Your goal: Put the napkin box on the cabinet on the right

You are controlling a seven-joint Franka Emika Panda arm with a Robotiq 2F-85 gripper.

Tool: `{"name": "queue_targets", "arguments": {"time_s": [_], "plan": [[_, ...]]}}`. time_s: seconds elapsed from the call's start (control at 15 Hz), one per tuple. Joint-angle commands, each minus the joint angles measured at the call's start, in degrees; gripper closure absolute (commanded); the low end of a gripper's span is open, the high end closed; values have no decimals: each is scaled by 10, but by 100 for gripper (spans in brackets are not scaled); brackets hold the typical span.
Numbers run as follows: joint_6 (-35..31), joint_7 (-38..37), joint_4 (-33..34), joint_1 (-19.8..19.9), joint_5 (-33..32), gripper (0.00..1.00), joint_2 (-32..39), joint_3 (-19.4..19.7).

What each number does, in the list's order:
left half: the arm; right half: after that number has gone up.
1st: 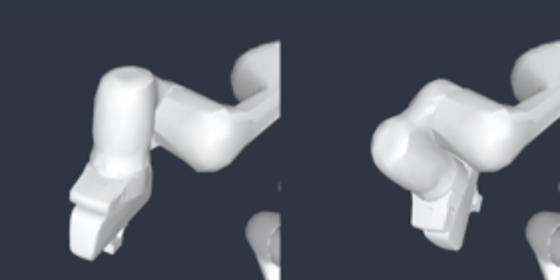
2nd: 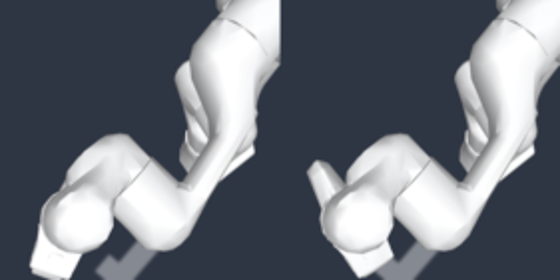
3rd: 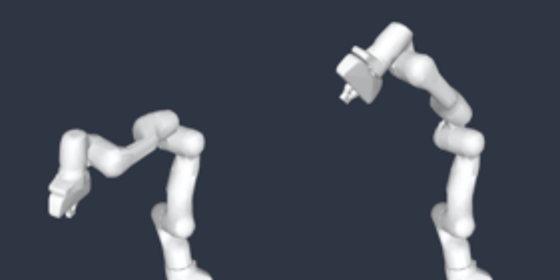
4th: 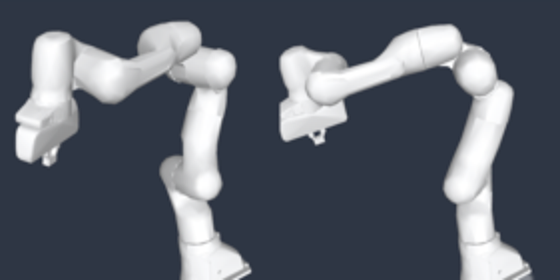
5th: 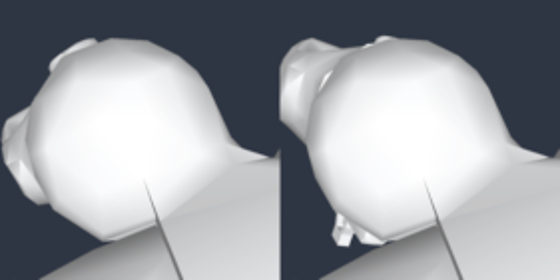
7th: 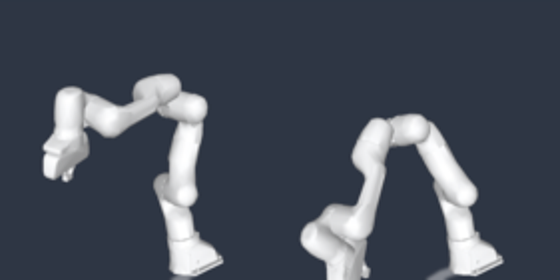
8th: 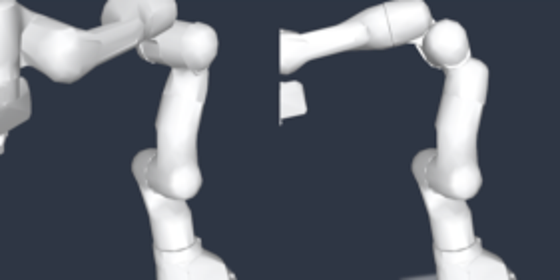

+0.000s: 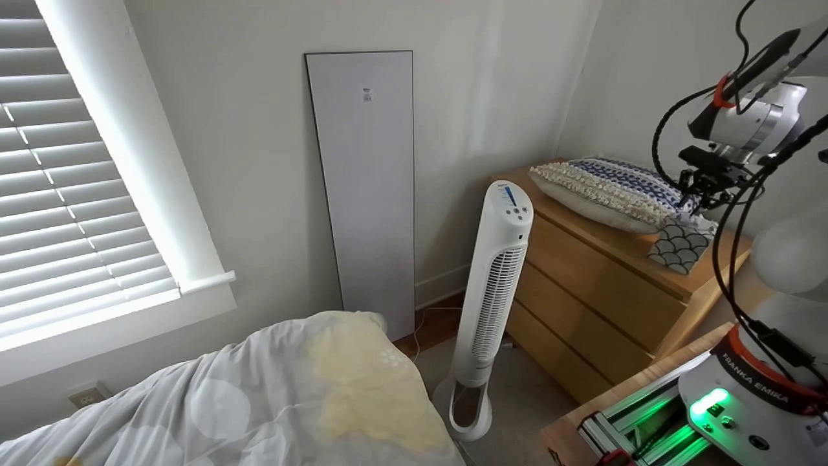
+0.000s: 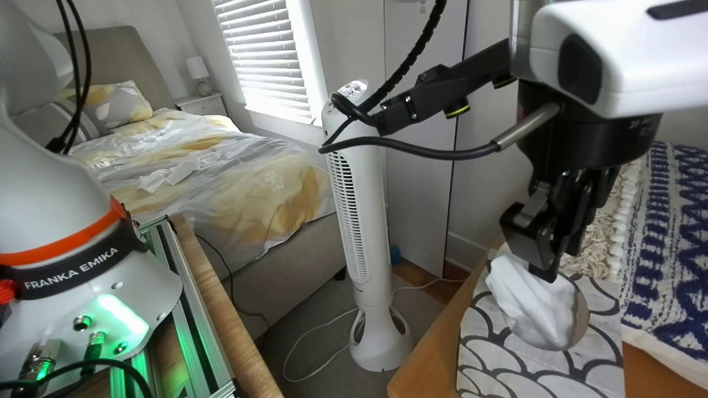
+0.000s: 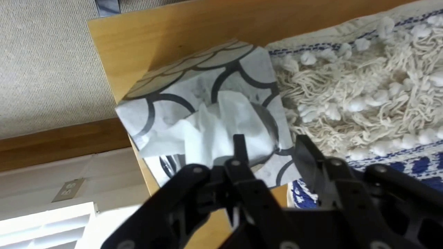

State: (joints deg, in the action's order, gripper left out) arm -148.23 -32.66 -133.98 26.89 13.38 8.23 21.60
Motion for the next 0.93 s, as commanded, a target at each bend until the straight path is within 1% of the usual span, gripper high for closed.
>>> {"name": "queue_targets", "arguments": {"time_s": [0.0,0.07,0.13,0.2,0.27,0.4,0.53,0.67,0.87], "plan": [[16,6,16,-14,29,26,9,11],[30,15,15,-16,30,19,-2,9],[39,26,7,-20,28,10,-23,7],[56,38,1,-26,15,4,-45,5],[67,46,-14,-37,-10,0,-76,6],[110,42,-42,-56,-75,0,-143,0],[144,36,-63,-66,-130,0,-196,-22],[178,31,-89,-71,-179,0,-256,-57],[242,45,-126,-80,-212,0,-343,-116]]}}
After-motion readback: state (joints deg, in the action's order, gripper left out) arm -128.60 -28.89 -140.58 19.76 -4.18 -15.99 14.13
